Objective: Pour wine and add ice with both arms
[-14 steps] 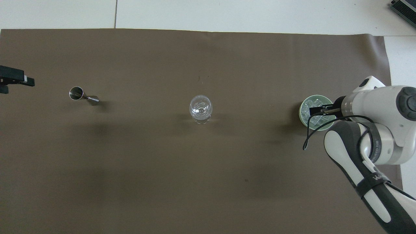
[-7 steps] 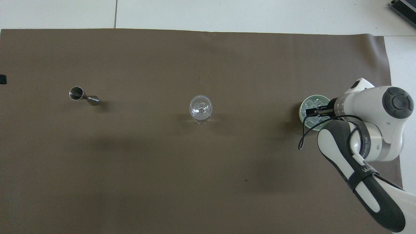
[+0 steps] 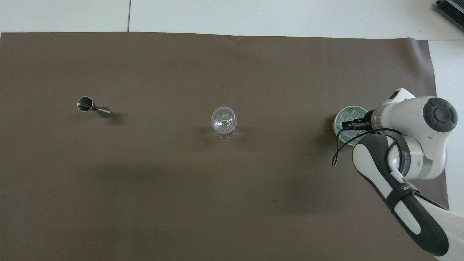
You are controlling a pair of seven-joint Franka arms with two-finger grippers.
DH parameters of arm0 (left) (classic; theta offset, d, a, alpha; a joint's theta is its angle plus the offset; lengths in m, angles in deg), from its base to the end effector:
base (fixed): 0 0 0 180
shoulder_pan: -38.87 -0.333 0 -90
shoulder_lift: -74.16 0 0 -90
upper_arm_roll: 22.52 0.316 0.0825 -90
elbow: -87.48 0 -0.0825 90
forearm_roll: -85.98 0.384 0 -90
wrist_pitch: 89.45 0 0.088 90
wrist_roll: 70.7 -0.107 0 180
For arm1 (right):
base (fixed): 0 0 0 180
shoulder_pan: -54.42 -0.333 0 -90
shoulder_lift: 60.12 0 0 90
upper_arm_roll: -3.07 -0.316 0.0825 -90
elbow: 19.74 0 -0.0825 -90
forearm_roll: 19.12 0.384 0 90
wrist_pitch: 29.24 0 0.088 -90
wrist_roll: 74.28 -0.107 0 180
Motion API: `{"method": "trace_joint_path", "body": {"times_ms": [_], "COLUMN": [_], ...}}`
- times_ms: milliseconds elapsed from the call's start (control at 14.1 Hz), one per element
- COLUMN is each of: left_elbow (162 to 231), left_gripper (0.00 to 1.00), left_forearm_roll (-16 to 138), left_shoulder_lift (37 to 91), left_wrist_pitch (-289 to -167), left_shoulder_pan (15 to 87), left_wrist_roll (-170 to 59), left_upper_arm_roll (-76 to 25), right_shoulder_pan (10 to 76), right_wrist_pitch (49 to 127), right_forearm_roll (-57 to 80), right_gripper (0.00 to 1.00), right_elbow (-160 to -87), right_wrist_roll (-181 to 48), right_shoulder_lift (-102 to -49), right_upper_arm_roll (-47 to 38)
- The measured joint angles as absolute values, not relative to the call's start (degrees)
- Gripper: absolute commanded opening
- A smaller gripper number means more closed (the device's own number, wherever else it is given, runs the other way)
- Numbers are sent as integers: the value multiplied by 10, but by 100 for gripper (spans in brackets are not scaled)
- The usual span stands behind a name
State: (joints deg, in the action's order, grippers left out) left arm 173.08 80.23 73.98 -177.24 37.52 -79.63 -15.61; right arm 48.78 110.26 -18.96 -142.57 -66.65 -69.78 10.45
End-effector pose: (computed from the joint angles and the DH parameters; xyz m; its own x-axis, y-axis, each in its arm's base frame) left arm 0.5479 0.0682 0.6560 0.9986 -0.0150 0.0503 -0.0196 -0.9955 0.0929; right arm 0.5734 -0.0163 0.3375 0.9872 0.1051 0.1197 0.1015 -0.9942 0.0357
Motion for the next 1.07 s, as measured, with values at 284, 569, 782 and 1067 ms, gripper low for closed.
{"method": "trace_joint_path", "body": {"times_ms": [284,569,782,1067], "left_elbow": [1731,1731,1735,1738], "left_gripper": [100,100,100,100], "left_forearm_roll": [810,814,816,824], "left_shoulder_lift": [752,757,758,761], "left_wrist_pitch": [-1726,-1708,-1702,-1681], "left_shoulder_pan": [377,377,377,377], "left_wrist_roll": [-795,-786,-772,-750], "left_upper_arm_roll": [-156,-177,-189,-212], "right_shoulder_pan": [488,488,488,488], "right_wrist_pitch": [1103,1103,1102,1051], "right_forearm_roll": [-190,-190,-190,-190], "right_gripper": [30,9,1,0], "right_elbow": [-1426,-1426,-1424,-1394], "right_wrist_roll": [-667,-667,-667,-667], "right_shoulder_lift": [-698,-698,-698,-693], "right_upper_arm_roll": [105,105,105,105]}}
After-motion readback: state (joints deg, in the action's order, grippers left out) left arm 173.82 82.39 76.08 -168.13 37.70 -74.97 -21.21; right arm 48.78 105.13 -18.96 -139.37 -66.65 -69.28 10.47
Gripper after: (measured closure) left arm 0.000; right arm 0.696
